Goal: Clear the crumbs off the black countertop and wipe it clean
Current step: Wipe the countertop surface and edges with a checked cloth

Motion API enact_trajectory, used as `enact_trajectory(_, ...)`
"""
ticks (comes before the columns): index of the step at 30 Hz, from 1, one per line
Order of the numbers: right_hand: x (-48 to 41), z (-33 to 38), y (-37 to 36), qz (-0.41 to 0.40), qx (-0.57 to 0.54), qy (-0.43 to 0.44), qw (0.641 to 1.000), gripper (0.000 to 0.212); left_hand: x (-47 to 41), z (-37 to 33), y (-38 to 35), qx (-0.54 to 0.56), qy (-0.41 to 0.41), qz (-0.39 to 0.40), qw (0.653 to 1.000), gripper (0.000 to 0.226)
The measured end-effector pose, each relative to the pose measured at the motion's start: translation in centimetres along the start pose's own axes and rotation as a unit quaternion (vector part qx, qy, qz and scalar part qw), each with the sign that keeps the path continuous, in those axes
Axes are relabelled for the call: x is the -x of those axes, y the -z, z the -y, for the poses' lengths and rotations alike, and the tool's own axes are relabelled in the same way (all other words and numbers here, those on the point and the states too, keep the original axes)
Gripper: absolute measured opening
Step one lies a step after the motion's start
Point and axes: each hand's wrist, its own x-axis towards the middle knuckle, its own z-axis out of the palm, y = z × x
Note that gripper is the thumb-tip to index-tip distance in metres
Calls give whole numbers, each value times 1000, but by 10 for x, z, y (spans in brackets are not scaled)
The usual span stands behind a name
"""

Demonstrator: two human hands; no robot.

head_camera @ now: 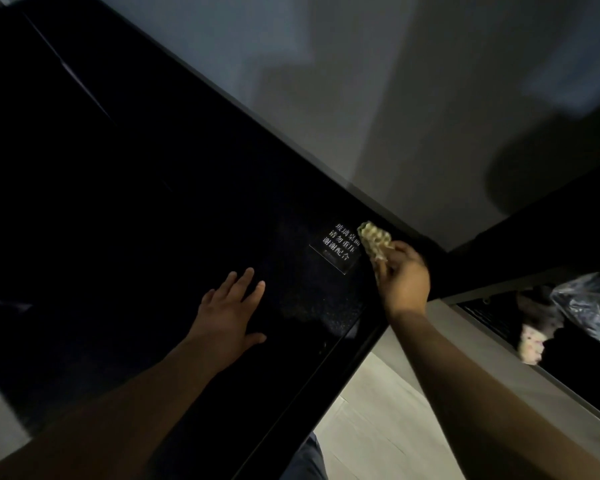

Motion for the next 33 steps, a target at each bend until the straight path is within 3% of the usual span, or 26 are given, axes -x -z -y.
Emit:
enact_trajectory(3,40,4,-12,-17,12,60,998,26,0,-1,0,9,3,0,1000,91)
enact_trajectory(7,92,7,-21,25,-11,106,994,33,2,-1,1,18,2,3,1000,91)
enact_trajectory(11,108,9,-18,95,-62,79,990,30,1,-1,-1,27,3,-3,1000,92)
enact_trajectory(14,89,14,0,29,-93,65,993,26,1,-1,-1,26,2,-2,1000,92)
enact_trajectory(18,18,4,24,-62,-10,73,995,10,0,-2,-1,20,3,3,1000,91)
enact_trajectory(21,-13,-7,21,-20,-14,-30,999,20,1,-2,-3,15,4,3,1000,90)
enact_trajectory(24,-8,-6,6,-29,-6,-56,998,21,0,-1,-5,20,6,2,1000,90)
enact_trajectory(28,41,10,-10,-34,5,27,999,17,1,-1,-5,32,3,-3,999,90)
enact_trajectory(31,100,15,-24,18,-2,72,997,31,2,-1,-4,31,2,-5,1000,90)
enact_trajectory(33,125,19,-28,68,-40,56,995,30,2,-2,-3,29,0,-7,1000,90)
